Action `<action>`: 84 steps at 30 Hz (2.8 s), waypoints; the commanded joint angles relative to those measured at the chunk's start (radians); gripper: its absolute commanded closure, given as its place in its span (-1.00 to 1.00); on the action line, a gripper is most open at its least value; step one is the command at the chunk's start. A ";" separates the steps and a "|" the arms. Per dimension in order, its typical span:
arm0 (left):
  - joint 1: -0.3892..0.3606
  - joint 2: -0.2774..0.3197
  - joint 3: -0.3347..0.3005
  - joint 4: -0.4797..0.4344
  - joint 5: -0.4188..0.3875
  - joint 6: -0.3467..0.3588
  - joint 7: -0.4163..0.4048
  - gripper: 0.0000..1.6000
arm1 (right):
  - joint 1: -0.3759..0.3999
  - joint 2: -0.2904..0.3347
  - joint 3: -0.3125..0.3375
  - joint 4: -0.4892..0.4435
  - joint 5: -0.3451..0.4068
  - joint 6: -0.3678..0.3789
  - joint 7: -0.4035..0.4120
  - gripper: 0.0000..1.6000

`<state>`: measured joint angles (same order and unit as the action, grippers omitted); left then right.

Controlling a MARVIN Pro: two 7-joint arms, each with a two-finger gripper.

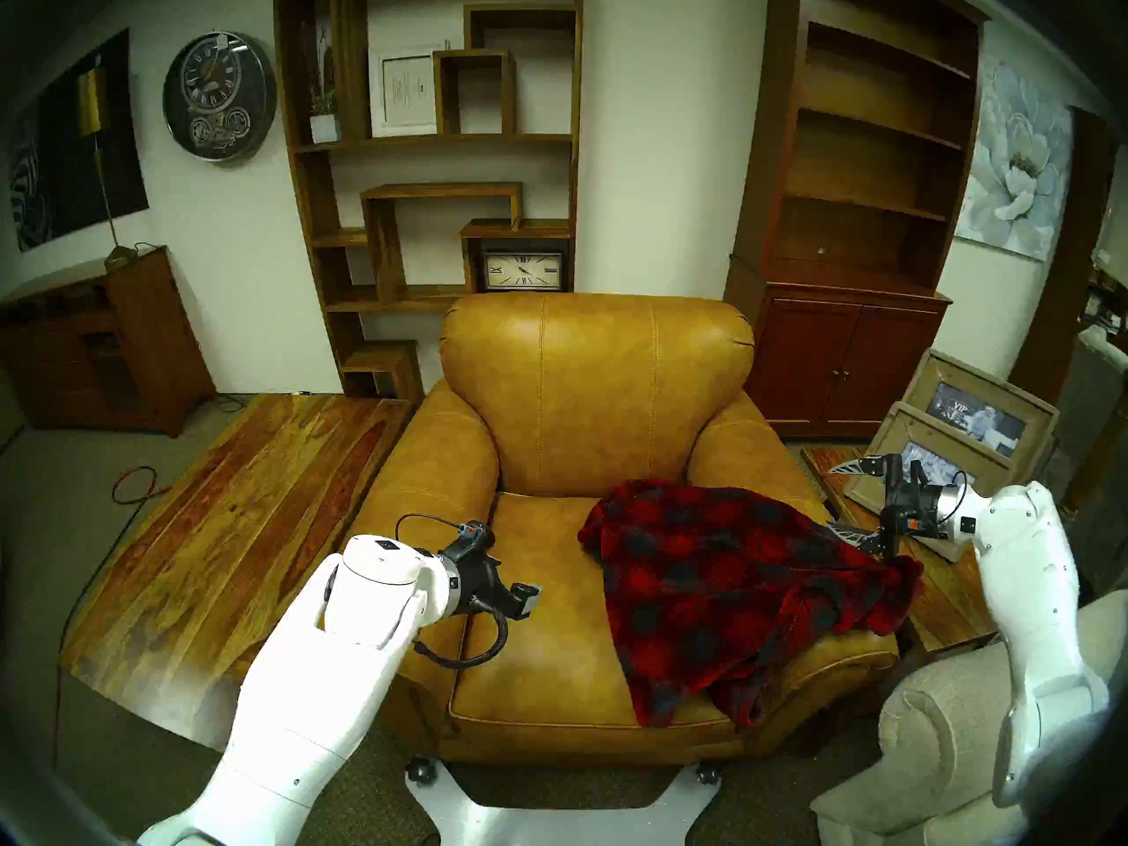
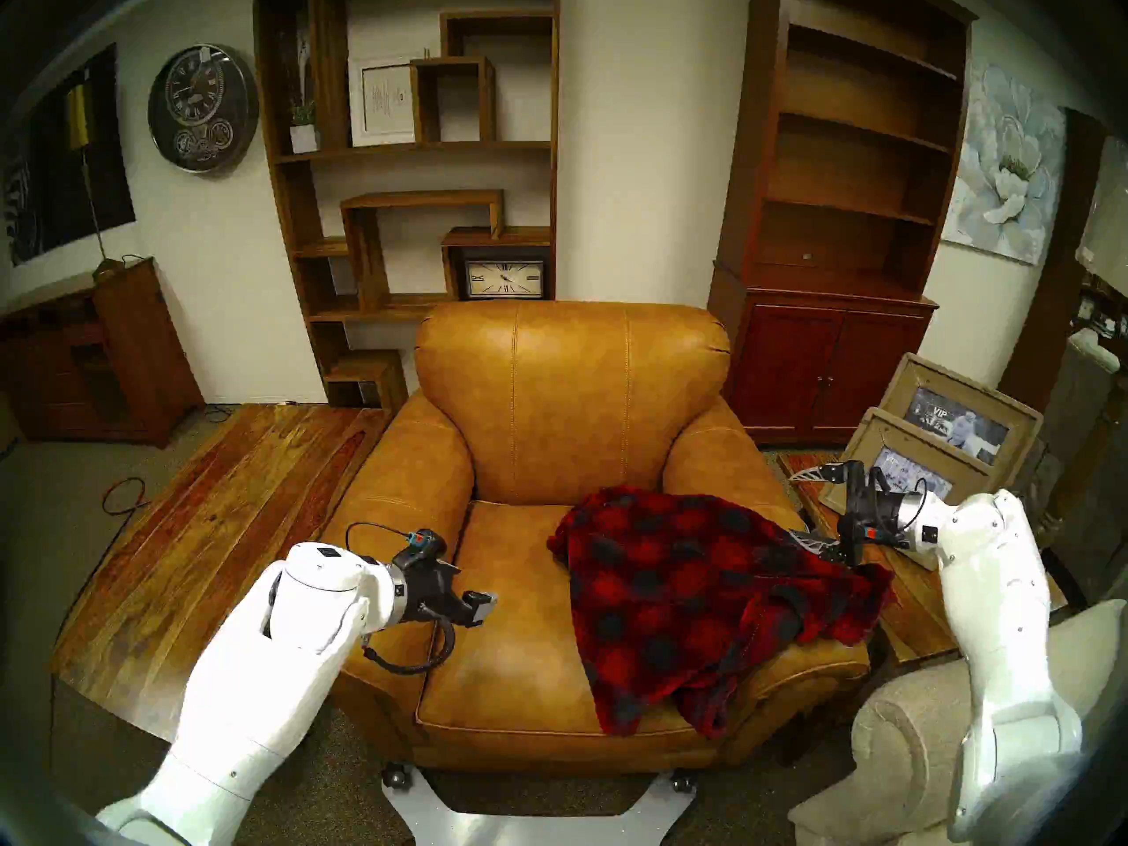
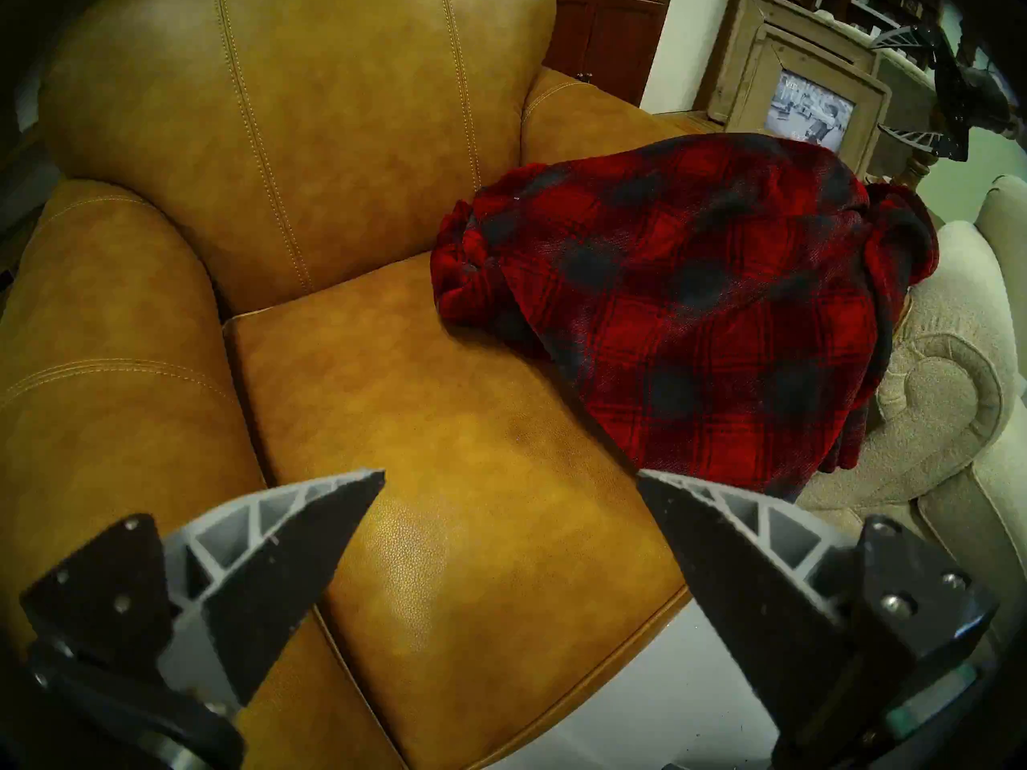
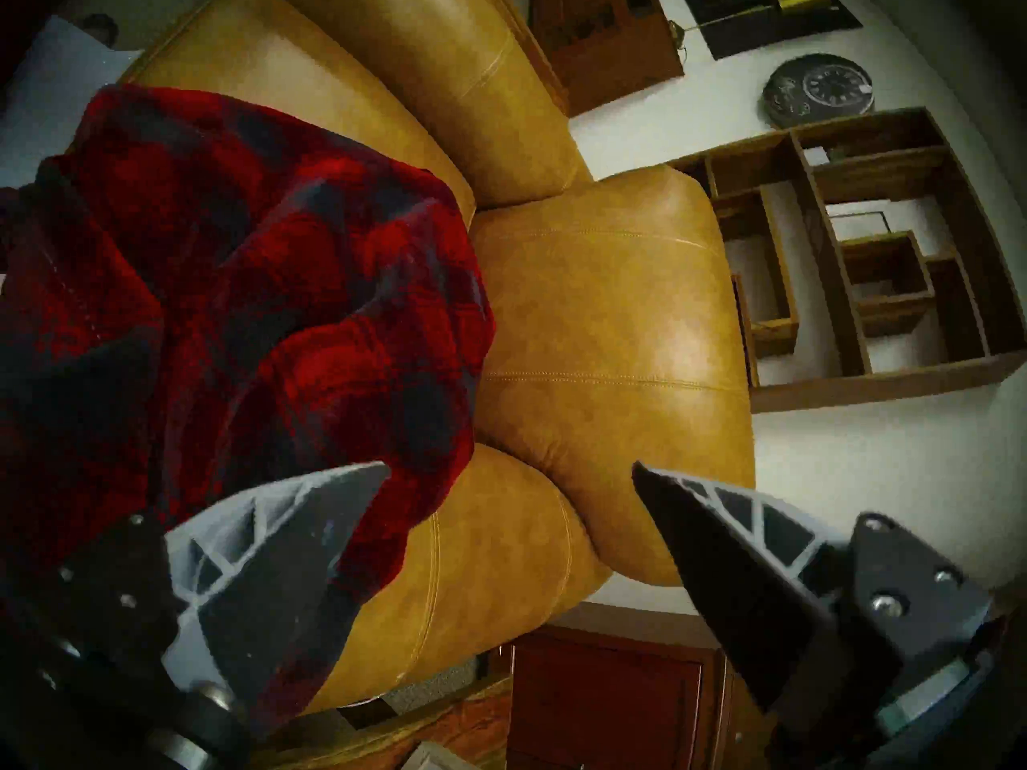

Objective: Move the blanket from sofa and drape it over the sofa arm

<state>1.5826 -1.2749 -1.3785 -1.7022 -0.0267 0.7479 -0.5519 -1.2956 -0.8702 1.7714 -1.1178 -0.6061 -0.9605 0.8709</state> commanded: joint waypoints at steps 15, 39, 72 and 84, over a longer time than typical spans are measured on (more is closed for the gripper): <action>-0.009 -0.005 0.001 -0.012 -0.001 -0.003 -0.001 -1.00 | -0.236 0.163 -0.086 -0.199 0.020 0.001 0.073 -1.00; -0.007 -0.005 0.001 -0.025 0.000 -0.004 0.000 -1.00 | -0.435 0.253 -0.270 -0.505 0.199 0.135 0.103 -1.00; 0.004 -0.001 -0.001 -0.045 0.002 -0.001 0.004 -1.00 | -0.115 -0.027 -0.414 -0.289 -0.145 0.645 0.236 -1.00; 0.005 -0.001 -0.001 -0.046 0.002 -0.001 0.005 -1.00 | -0.110 -0.139 -0.444 -0.108 -0.239 0.538 0.039 -1.00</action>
<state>1.5894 -1.2788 -1.3791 -1.7268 -0.0264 0.7477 -0.5462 -1.4347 -0.9259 1.3130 -1.3025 -0.8230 -0.3599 1.0079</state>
